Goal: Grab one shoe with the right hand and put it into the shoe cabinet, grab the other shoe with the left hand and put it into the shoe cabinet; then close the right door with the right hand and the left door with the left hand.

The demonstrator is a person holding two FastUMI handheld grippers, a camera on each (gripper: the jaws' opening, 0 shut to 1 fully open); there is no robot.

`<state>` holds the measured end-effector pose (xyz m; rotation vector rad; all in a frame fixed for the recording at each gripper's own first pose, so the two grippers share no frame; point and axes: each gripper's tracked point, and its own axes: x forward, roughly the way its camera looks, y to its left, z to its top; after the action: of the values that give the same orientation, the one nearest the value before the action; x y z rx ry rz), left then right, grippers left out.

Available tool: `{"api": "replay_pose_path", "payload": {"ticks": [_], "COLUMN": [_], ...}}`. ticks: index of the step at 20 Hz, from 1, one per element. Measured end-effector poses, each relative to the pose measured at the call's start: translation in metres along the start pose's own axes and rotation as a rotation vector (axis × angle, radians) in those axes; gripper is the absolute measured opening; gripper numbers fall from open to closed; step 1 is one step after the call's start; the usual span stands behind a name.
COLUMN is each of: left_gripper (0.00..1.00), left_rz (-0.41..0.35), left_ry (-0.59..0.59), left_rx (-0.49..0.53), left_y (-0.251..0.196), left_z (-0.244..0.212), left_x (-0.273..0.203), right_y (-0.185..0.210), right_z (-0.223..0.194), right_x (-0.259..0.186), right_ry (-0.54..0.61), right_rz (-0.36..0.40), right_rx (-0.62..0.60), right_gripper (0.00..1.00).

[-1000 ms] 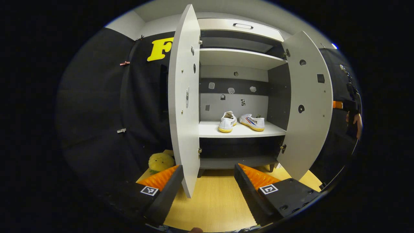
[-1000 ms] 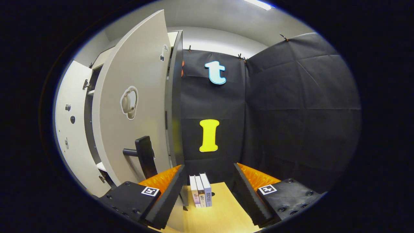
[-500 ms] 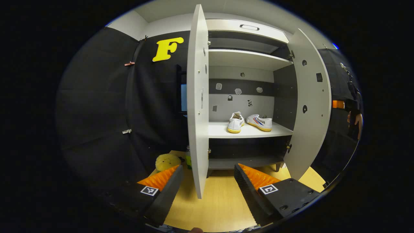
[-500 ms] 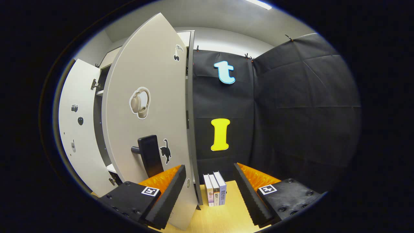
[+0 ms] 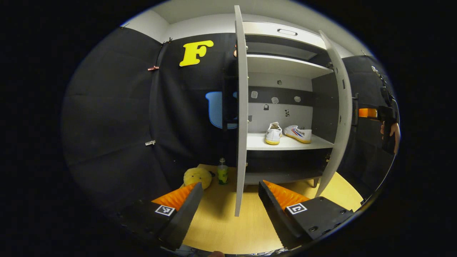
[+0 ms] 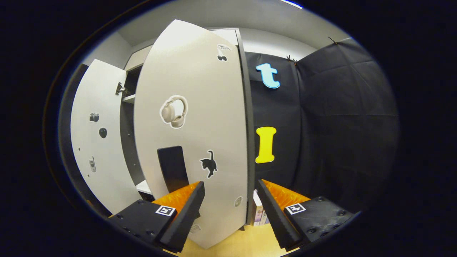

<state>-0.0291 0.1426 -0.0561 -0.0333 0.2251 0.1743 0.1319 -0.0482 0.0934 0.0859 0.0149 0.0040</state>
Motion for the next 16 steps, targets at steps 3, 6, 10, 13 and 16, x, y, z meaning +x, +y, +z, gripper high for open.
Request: {"api": "replay_pose_path", "payload": {"ticks": [3, 6, 10, 13, 16], "left_gripper": [0.97, 0.98, 0.98, 0.97, 0.97], "left_rz": [0.014, 0.027, 0.025, 0.024, -0.018], "left_ry": [-0.011, -0.012, -0.044, -0.079, -0.116], "left_rx": [-0.007, -0.033, -0.011, 0.026, -0.001], "left_y": [0.021, 0.044, 0.074, 0.092, 0.096], "left_z": [0.002, 0.003, 0.02, 0.05, 0.082], "left_x": [-0.004, -0.002, 0.012, 0.03, 0.053], "right_y": [0.02, 0.03, 0.041, 0.044, 0.041], "right_z": [-0.016, -0.036, -0.068, -0.088, -0.104], "right_x": [-0.01, -0.03, -0.061, -0.085, -0.109], "right_ry": [0.012, 0.027, 0.069, 0.103, 0.126], "right_rz": [0.002, -0.003, -0.017, -0.037, -0.07], "right_rx": [-0.012, -0.013, 0.028, 0.058, 0.042], "right_gripper": [0.96, 0.96, 0.96, 0.97, 0.97]}}
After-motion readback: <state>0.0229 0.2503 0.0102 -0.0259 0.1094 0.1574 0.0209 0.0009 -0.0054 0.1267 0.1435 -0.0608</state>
